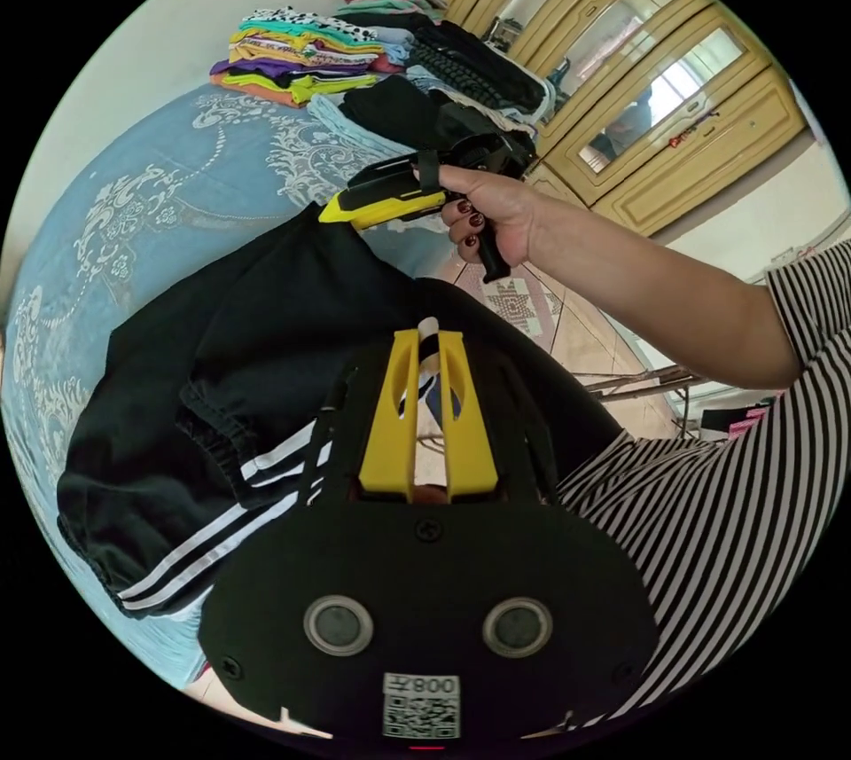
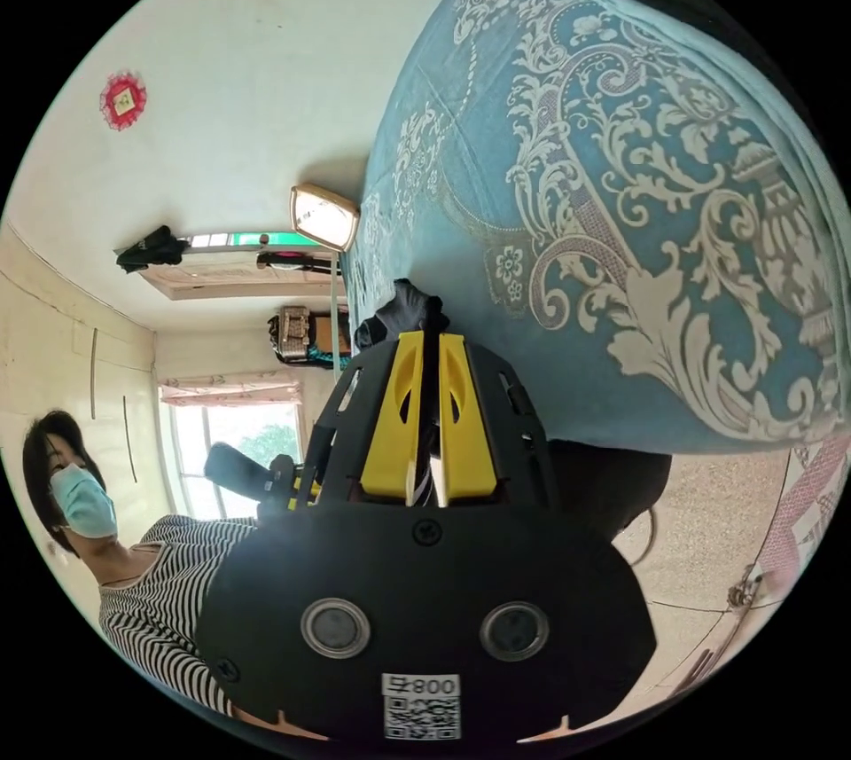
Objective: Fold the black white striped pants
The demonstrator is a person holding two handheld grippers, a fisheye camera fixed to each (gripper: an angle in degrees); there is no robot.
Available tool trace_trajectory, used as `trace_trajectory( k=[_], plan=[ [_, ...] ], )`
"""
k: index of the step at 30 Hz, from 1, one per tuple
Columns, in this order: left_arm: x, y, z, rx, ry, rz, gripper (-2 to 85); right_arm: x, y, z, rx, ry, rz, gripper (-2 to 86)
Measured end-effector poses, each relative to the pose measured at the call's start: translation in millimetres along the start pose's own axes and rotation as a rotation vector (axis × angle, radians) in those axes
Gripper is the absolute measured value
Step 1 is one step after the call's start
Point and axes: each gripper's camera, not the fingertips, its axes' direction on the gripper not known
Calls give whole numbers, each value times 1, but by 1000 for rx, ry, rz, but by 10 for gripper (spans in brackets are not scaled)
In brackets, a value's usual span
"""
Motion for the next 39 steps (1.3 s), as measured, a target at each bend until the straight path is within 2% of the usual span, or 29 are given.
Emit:
trace_trajectory(
  k=[5, 9, 15, 17, 26, 39],
  plan=[
    [-18, 43, -19, 58, 49, 16, 29, -4, 22, 0, 66, -44, 12, 28],
    [-64, 109, -75, 213, 88, -71, 28, -43, 18, 28, 71, -96, -72, 28],
    [-151, 243, -166, 467, 71, -281, 28, -135, -10, 136, -44, -131, -275, 29],
    [-177, 286, -183, 514, 37, -350, 27, -162, -22, 195, -111, -105, -334, 29],
    [-292, 458, -204, 589, -44, -674, 28, -182, -54, 398, -296, 1, -343, 29],
    [-396, 610, -173, 560, -37, -935, 40, -139, -70, 576, -486, 152, -315, 31]
  ],
)
